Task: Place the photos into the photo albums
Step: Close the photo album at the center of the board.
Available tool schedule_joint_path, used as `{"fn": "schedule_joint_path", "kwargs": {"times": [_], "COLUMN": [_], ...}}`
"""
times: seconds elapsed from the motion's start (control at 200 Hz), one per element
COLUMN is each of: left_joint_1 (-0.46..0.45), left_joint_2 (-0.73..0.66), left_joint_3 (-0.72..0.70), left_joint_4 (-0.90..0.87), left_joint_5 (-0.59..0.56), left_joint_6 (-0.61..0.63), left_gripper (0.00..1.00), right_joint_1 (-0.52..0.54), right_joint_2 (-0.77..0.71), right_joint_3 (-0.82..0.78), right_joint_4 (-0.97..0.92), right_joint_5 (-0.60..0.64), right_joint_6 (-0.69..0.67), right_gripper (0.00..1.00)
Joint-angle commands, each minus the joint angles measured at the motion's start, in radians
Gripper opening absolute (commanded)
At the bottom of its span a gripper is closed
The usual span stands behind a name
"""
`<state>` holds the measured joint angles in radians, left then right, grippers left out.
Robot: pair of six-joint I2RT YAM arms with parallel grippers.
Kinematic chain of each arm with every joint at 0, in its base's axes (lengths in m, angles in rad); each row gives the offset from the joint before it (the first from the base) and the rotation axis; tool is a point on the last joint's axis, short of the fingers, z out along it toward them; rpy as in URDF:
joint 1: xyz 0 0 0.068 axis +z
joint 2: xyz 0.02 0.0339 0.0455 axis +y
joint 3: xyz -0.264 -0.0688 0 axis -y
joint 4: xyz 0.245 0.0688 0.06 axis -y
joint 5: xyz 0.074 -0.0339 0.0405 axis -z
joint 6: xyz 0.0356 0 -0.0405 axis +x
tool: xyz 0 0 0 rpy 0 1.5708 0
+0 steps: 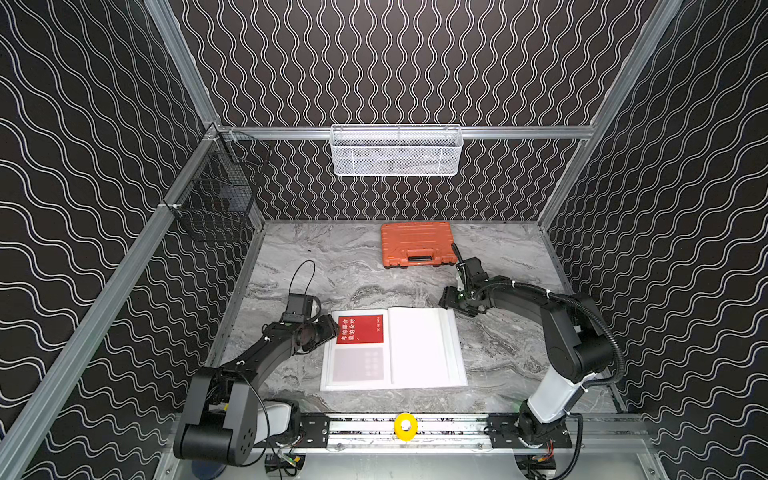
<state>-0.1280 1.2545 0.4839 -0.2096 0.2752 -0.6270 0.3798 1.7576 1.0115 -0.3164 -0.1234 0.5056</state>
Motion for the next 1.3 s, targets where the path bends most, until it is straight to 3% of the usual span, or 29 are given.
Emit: {"fn": "schedule_joint_path", "kwargs": {"times": [0.0,0.43,0.796,1.296], "left_joint_1": [-0.016,-0.048,-0.117,-0.166], "left_joint_2": [-0.001,-0.008,0.043,0.084], "left_joint_3": [-0.014,-0.021,-0.004,0.023], "left_joint_4": [-0.034,-0.04,0.006,0.056], "left_joint_5": [0.038,0.025,0.029,0.033], "left_joint_6": [-0.002,-0.023,-0.054,-0.089], "left_gripper": [0.62,0.62,0.61,0.61], "right_joint_1": [0.009,0.025,0.026,0.089], "right_joint_2": [-0.014,-0.053,-0.186,-0.329], "right_joint_3": [-0.034,-0.05,-0.021,0.105], "right_joint_4": [0.003,-0.009,-0.048,-0.167], "right_joint_5": [-0.021,-0.039,-0.1,-0.117], "right_joint_6": [0.006,0.01,0.018,0.008], "right_gripper": [0.68,0.68,0.68,0.67]}}
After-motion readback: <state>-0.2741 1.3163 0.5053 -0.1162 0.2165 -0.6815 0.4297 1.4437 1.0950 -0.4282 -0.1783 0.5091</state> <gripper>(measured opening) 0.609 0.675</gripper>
